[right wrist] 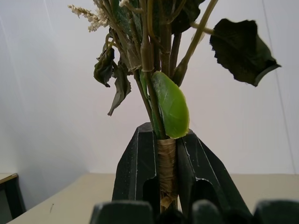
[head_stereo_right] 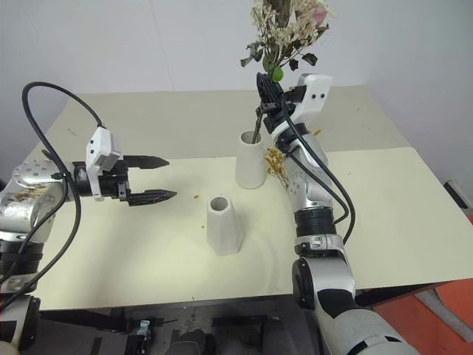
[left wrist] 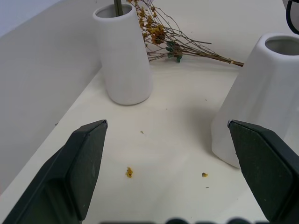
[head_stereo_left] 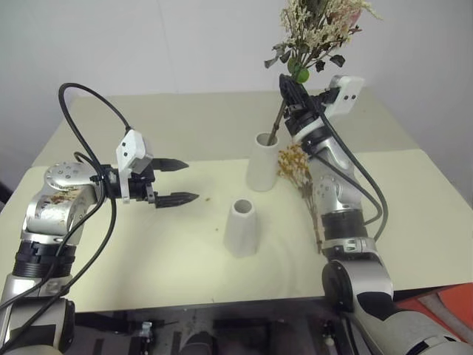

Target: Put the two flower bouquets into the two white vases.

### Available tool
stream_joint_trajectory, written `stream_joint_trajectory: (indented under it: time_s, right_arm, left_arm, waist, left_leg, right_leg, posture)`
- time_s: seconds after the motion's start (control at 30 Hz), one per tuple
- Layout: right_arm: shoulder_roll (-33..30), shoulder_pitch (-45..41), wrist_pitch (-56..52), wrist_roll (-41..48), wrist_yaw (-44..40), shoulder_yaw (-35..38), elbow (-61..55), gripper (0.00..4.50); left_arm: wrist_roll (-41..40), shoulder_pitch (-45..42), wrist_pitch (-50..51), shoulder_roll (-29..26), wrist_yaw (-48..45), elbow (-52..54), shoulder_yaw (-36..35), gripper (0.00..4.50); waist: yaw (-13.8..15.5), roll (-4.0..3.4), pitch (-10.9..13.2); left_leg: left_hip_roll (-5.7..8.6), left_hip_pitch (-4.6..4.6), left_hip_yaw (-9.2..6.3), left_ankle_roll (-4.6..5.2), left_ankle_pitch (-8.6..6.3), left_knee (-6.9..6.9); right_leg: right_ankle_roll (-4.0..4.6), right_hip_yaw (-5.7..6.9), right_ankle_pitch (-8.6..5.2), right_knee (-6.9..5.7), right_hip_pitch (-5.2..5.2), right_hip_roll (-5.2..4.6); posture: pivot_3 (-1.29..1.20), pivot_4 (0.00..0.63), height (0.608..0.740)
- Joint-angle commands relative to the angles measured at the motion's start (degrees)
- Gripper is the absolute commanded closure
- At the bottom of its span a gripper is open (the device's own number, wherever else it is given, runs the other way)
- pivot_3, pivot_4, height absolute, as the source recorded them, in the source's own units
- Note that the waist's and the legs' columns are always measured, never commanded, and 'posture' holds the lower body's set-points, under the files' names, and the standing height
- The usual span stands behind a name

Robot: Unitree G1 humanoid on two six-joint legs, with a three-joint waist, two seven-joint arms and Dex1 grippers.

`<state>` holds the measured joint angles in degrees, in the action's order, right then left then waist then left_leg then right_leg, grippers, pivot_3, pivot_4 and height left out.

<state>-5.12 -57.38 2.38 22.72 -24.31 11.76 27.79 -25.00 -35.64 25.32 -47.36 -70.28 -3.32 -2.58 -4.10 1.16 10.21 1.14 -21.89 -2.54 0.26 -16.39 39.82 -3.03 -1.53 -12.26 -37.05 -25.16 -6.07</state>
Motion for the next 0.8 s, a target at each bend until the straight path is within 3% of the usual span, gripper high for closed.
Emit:
stream_joint_trajectory:
  time_s: [0.03, 0.73, 0.77, 0.8]
  right_arm:
    - [0.7, -1.2, 1.7, 0.0, -1.0, -0.7, -1.1, 4.24]
    - [1.7, -0.1, 10.5, -4.7, -4.2, -2.4, 9.1, 4.24]
    - [1.8, -0.2, 10.4, -4.6, -4.4, -2.2, 9.1, 3.51]
    - [1.8, -0.2, 10.5, -4.6, -4.6, -2.2, 9.0, 3.22]
  left_arm:
    - [-1.5, 0.0, 0.1, -0.9, 0.4, 1.3, -2.8, 0.00]
    - [-2.8, 3.0, -0.1, -2.9, 0.7, 3.6, -4.8, 0.00]
    - [-2.8, 3.0, 0.0, -2.9, 0.7, 3.7, -4.8, 0.00]
    - [-2.7, 3.1, 0.0, -3.0, 0.7, 3.7, -4.7, 0.00]
  waist:
    - [0.0, 0.00, 0.0]
    - [-0.1, -0.01, 0.0]
    - [-0.1, -0.01, 0.0]
    - [-0.1, -0.01, 0.0]
  left_leg:
    - [0.00, -0.01, 0.00, 0.00, 0.00, 0.00]
    - [-0.01, 0.01, 0.00, -0.03, 0.02, -0.01]
    - [-0.01, 0.01, 0.00, -0.03, 0.02, -0.01]
    - [-0.01, 0.01, 0.00, -0.03, 0.02, -0.01]
  right_leg:
    - [0.00, 0.00, 0.00, 0.00, 0.00, 0.00]
    - [0.00, -0.04, 0.00, -0.01, -0.01, 0.01]
    - [0.00, -0.04, 0.00, -0.01, -0.01, 0.01]
    - [0.00, -0.04, 0.00, -0.01, -0.01, 0.01]
  posture:
    - [0.00, 0.150, 0.740]
    - [0.00, 0.150, 0.740]
    - [0.00, 0.150, 0.740]
    - [0.00, 0.150, 0.740]
